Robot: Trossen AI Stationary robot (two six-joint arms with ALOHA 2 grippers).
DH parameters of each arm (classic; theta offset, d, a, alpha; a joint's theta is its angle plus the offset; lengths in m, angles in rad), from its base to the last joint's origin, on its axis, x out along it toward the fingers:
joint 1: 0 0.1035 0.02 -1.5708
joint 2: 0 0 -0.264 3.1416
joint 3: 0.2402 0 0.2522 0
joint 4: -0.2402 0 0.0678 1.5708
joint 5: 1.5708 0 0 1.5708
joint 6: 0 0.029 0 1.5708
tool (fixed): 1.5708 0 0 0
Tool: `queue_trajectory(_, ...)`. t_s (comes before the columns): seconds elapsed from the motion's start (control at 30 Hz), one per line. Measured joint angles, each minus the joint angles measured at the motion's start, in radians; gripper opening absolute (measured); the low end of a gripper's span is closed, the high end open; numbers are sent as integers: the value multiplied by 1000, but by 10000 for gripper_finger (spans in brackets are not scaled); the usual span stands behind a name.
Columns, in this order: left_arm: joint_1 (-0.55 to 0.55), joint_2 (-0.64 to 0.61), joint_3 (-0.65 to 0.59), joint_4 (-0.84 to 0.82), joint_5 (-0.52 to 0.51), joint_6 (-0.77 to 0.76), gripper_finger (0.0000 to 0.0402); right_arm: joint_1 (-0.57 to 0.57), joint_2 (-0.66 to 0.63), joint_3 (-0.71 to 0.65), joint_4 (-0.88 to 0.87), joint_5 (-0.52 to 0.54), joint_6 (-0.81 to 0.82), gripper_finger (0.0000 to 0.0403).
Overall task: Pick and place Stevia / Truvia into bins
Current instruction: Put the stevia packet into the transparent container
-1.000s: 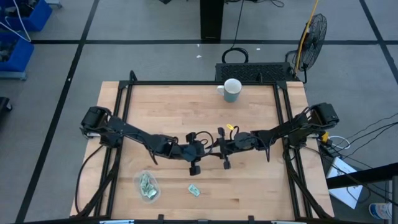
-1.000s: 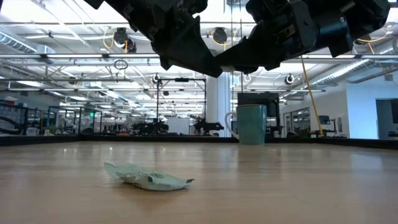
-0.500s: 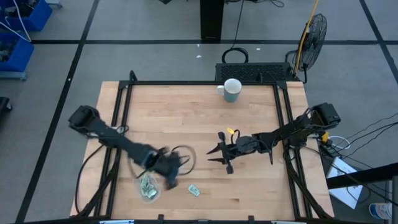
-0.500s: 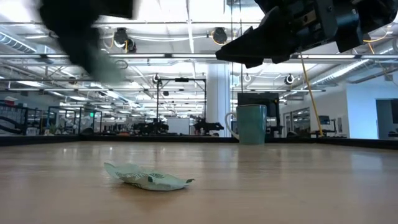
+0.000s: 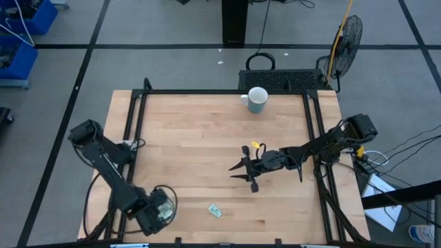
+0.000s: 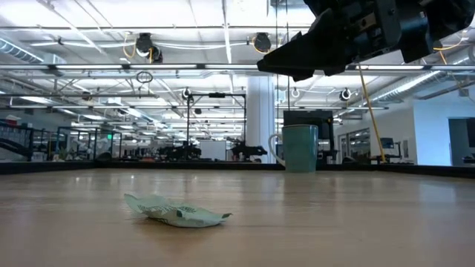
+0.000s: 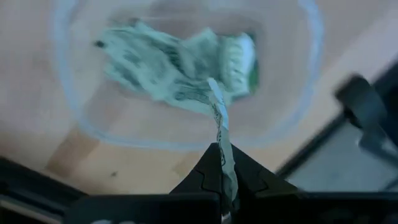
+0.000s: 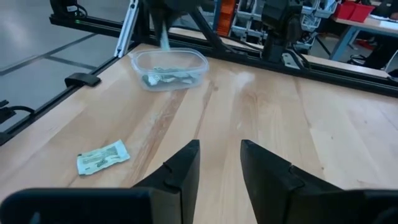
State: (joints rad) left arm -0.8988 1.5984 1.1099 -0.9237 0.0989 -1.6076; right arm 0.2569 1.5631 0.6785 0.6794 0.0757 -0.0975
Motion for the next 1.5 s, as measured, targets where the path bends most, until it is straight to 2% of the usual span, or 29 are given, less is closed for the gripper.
queue_trajectory(0.13,11,-1,-53,4,-29,-83,13,0,0,0,0,0,0,110)
queue_trajectory(0.33,76,-1,-123,43,-21,-80,28,0,0,0,1,0,5,110)
queue_trajectory(0.5,129,-1,-127,69,-20,-61,31,0,0,0,-5,-5,0,110)
queue_trajectory(0.67,164,-1,-127,69,6,-11,34,6,0,0,-17,-101,16,118)
queue_trajectory(0.93,203,-1,-127,71,11,37,96,73,0,0,-18,-105,33,136)
queue_trajectory(1.07,222,-3,-127,69,65,78,117,109,0,0,-17,-105,33,136)
queue_trajectory(1.2,239,-10,-115,57,168,90,112,148,30,0,34,-105,38,136)
queue_trajectory(1.33,250,-36,-94,59,311,36,94,181,107,1,177,-104,64,137)
queue_trajectory(1.4,250,-59,-86,53,311,-11,86,188,160,17,235,-103,78,137)
queue_trajectory(1.5,250,-99,-74,53,199,-31,72,190,251,73,259,-103,95,137)
